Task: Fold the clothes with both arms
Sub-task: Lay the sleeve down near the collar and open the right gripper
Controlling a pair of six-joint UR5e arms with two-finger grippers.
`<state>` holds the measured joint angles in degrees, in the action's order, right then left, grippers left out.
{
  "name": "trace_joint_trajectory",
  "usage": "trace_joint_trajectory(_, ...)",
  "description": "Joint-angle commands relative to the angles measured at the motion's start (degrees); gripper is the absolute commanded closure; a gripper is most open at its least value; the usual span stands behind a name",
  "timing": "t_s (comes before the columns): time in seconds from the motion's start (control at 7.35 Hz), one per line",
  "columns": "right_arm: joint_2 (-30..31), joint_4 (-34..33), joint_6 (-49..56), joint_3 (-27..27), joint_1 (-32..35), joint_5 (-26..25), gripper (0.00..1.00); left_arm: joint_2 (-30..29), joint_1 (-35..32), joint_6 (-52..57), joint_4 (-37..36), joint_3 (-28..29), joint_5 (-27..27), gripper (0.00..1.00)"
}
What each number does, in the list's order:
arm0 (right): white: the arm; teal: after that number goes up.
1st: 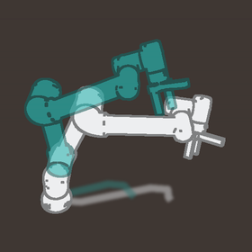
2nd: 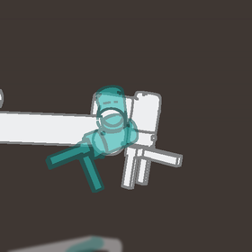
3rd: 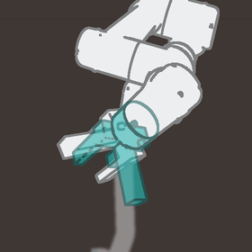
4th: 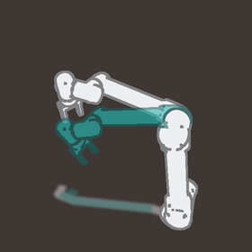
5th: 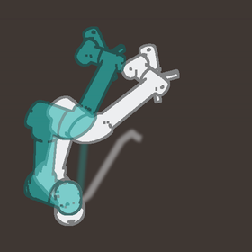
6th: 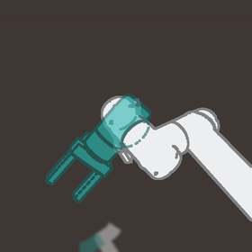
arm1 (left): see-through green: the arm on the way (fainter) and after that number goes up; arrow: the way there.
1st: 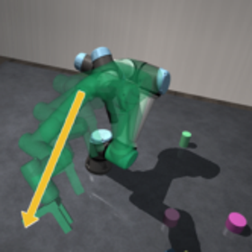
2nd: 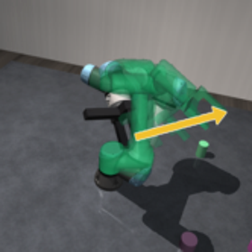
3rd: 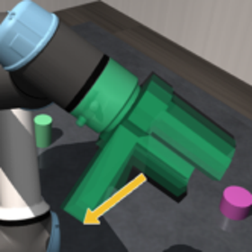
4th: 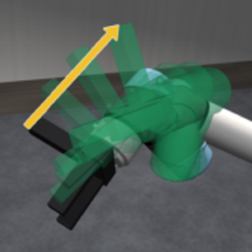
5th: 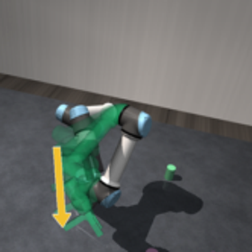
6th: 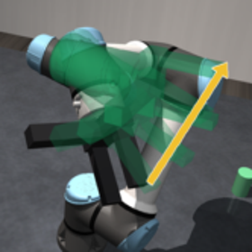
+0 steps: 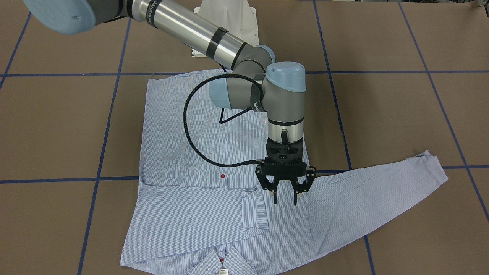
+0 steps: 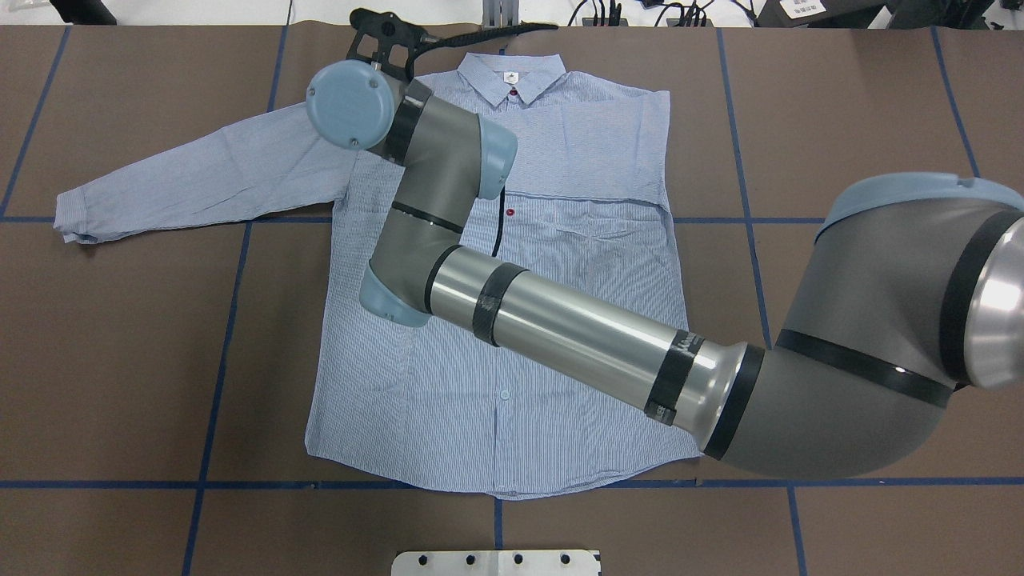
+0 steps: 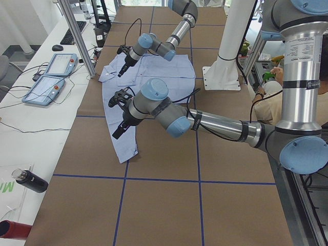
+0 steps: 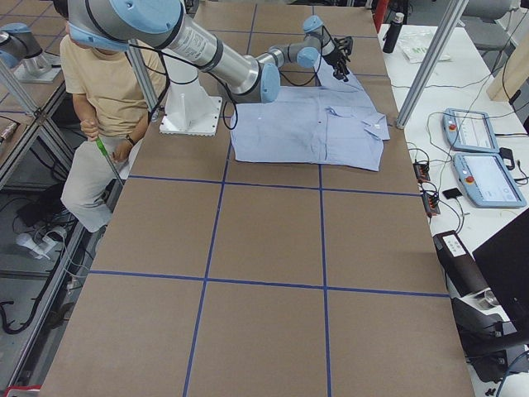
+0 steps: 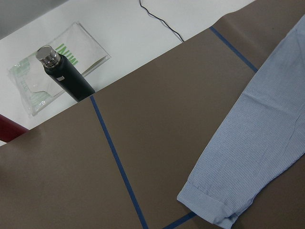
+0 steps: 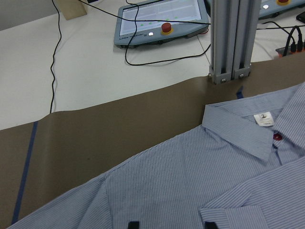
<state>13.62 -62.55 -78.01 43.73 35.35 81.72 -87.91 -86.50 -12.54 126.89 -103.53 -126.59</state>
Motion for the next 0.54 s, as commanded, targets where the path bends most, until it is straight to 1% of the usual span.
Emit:
trace_joint_trajectory(0.0, 3.42, -15.25, 6.35, 13.78, 7.25, 14.45, 0.01, -1.21, 1.15, -4.51, 13.49, 9.34, 0.29, 0.0)
trace_joint_trajectory(0.14, 8.31, -21.58, 10.29, 22.54, 10.33, 21.13, 0.01, -1.29, 3.77, -4.86, 17.04, 12.35, 0.38, 0.0)
trace_joint_trajectory(0.27, 15.14, -26.87, 14.68, 32.64, 14.1, 26.33, 0.01, -1.3, 6.75, -12.26, 20.12, 13.6, 0.99, 0.0)
trace_joint_trajectory(0.41, 22.43, -31.62, 22.3, 42.83, 17.97, 29.43, 0.01, -1.12, 11.39, -21.47, 26.07, 15.88, 5.69, 0.0)
